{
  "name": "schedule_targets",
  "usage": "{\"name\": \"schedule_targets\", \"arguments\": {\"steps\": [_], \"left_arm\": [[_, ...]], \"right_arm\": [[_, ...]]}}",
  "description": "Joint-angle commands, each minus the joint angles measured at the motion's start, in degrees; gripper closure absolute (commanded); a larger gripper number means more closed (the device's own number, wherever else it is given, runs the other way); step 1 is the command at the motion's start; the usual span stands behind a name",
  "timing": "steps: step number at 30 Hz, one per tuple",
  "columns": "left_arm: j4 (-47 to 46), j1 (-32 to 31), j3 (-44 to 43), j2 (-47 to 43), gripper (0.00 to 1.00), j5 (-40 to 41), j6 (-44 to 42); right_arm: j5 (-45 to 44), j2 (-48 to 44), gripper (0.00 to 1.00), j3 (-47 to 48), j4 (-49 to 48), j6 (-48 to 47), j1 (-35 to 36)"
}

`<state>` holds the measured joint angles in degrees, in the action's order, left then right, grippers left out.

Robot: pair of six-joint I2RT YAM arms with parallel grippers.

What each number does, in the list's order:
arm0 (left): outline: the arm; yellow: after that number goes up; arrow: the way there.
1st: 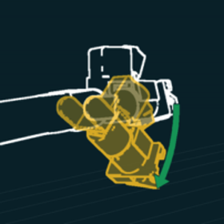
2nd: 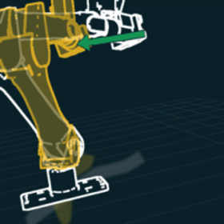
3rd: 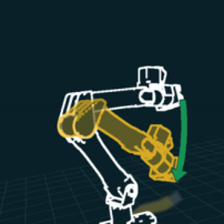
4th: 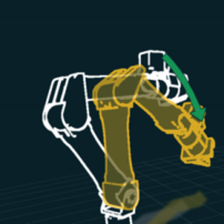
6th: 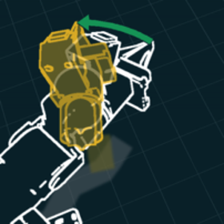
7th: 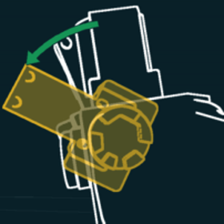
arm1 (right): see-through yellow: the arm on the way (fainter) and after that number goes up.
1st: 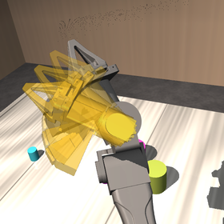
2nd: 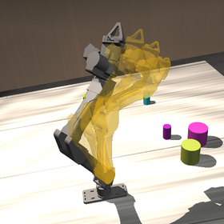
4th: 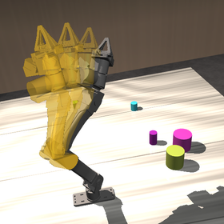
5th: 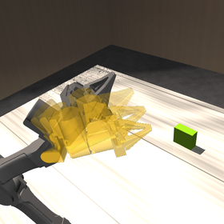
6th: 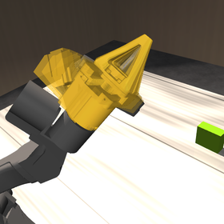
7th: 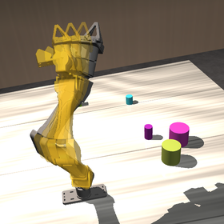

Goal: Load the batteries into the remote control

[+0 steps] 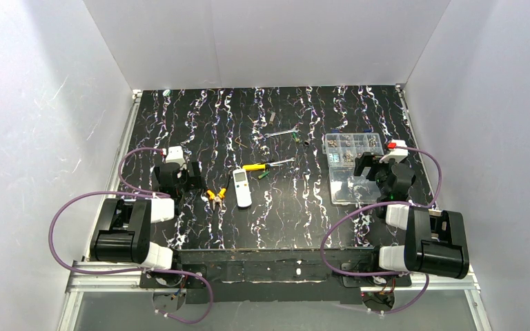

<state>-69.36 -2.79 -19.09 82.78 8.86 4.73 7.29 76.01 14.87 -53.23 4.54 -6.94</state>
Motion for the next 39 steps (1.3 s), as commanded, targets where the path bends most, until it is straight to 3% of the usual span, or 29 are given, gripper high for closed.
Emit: {"name": "schedule_targets", "arguments": {"steps": [1,26,28,31,34,37,39], "left_arm": [[11.03,0.33,2.52,2.17,0.00,0.10,-2.78],[12.08,0.26,1.98,1.58,0.00,1.50,-2.35],[17.55,0.33,-1.05,-0.70,0.00,4.15,-1.77],[37.82,0.33,-9.85,-5.08,0.00,6.89,-0.31],[43.26,0.33,-13.32,-9.60,0.01,9.06,1.59],[47.93,0.33,-16.41,-12.74,0.01,10.29,5.09],[56.60,0.30,-21.75,-12.93,0.00,10.42,6.81]], "right_arm": [[0.14,-0.16,0.00,0.54,-1.78,-0.14,0.22],[0.09,-0.05,0.00,0.64,-1.70,-0.08,0.22],[0.09,0.02,0.00,0.78,-1.45,-0.08,0.19],[0.09,-0.07,0.00,0.83,-1.44,-0.07,0.25],[0.38,-0.47,0.00,0.64,-2.15,-0.15,0.20],[-0.35,-4.11,0.00,2.93,5.43,0.31,0.25],[0.90,-8.13,0.00,6.05,15.42,1.26,0.18]]}}
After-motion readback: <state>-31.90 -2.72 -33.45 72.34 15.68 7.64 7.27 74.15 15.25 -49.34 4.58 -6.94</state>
